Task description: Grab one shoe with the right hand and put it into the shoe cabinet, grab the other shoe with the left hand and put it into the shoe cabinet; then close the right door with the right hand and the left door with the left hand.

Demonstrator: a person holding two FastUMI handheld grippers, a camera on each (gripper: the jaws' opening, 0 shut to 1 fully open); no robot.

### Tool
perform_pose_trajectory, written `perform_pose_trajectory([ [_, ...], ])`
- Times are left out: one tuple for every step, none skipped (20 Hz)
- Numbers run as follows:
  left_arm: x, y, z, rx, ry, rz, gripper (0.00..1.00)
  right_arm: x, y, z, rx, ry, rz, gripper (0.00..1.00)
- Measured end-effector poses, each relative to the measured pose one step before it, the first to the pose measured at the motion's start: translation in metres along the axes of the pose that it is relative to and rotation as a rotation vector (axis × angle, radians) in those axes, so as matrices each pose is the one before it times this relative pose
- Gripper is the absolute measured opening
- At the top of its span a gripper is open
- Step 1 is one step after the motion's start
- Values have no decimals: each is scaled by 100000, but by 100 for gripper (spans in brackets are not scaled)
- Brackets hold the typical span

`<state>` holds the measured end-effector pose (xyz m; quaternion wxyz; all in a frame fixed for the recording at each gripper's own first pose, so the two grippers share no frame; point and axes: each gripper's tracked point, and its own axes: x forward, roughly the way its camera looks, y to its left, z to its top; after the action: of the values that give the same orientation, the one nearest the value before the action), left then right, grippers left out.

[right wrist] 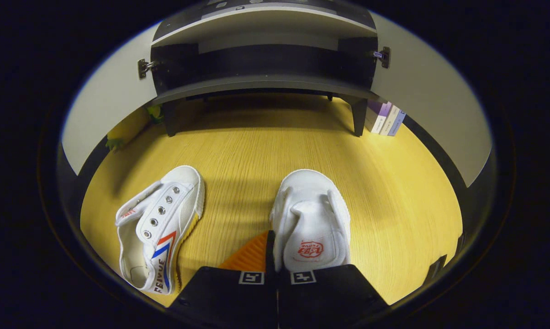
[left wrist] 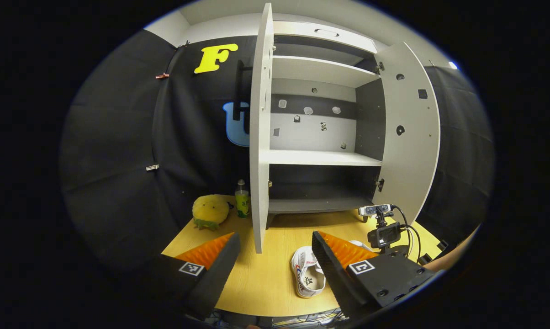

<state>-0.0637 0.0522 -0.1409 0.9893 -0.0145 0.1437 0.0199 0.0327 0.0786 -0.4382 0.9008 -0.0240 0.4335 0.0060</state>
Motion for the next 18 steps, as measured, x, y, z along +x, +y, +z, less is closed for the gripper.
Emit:
perform_pose_trajectory([
  [-37,-370,193,244,-216,273,99,30,-30,14,1610,869,1716,6],
  [-13,-440,43,87,-112,182,98,-140,24,1,630,301,1574,6],
  [-143,-348,19,60,134,188,98,-58,-103,86,-1116,675,1451,6],
  [-95,-356,36,106,215,248,98,-184,-13,10,-2328,177,1343,5],
  [-113,-353,97,93,20,234,98,-328,147,177,-1982,-433,1597,5],
  [-93,-308,152,133,-283,122,99,-440,192,284,-857,-566,1621,5],
  [-71,-318,250,261,-436,93,98,-672,162,365,-131,-1248,1114,5],
  [81,-249,187,399,-489,105,99,-734,101,672,-265,-1759,902,5],
  [-103,-309,330,525,-637,34,99,-759,87,733,-1124,-2234,841,5],
  [-68,-253,272,586,-881,-131,99,-838,46,1035,-2070,-2417,1024,5],
  [-45,-251,326,551,-976,-337,99,-905,35,1112,-2239,-2486,926,5],
  [113,-278,169,485,-785,-645,99,-915,-19,1324,-1862,-2543,567,5],
  [64,-328,192,407,-673,-1031,99,-965,-5,1406,-1363,-2899,366,5],
  [132,-356,-16,422,-478,-1367,99,-972,36,1512,-734,-2869,310,5],
  [116,-322,65,568,-311,-1462,99,-942,61,1462,-488,-2576,311,5],
  [71,-169,38,725,-347,-1420,99,-927,114,1533,-473,-2699,348,5],
  [133,-198,81,778,-495,-1378,99,-799,124,1552,-340,-2629,284,5],
  [176,-164,119,820,-593,-1138,98,-825,34,1572,-4,-2343,-163,5],
])
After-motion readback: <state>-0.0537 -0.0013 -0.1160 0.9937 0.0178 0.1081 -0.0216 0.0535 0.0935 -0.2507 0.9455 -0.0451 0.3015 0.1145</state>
